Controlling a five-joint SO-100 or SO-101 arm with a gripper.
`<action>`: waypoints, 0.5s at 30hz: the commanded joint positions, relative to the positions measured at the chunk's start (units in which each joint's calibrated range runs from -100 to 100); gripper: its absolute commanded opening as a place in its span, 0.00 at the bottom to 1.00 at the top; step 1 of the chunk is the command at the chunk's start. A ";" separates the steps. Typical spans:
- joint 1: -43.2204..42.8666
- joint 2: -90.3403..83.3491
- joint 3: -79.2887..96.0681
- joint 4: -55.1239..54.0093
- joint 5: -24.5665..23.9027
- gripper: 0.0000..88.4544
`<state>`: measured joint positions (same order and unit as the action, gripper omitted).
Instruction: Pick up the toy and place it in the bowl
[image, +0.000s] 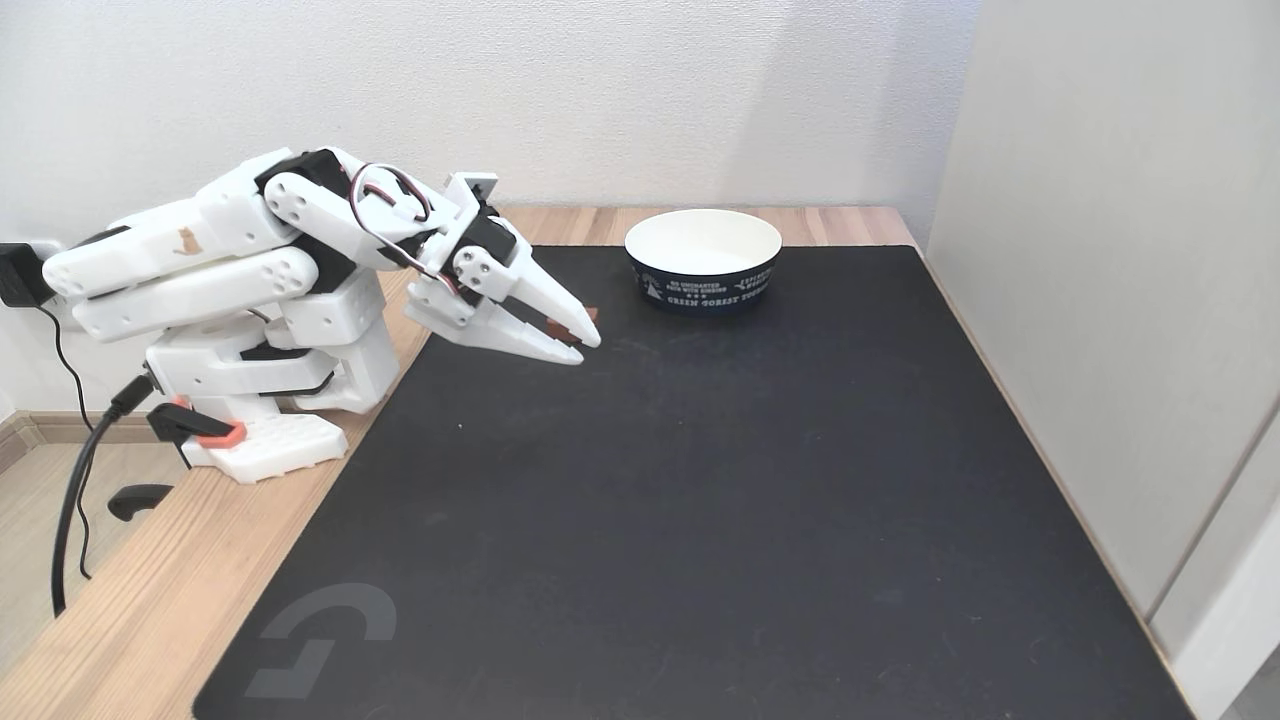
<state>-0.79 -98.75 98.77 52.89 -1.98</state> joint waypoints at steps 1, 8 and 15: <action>-0.17 -0.83 0.78 0.03 -3.08 0.24; -0.09 -0.83 0.78 0.79 -2.72 0.43; -0.25 -0.83 0.78 0.79 -3.13 0.43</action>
<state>-0.79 -98.75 98.77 53.40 -4.61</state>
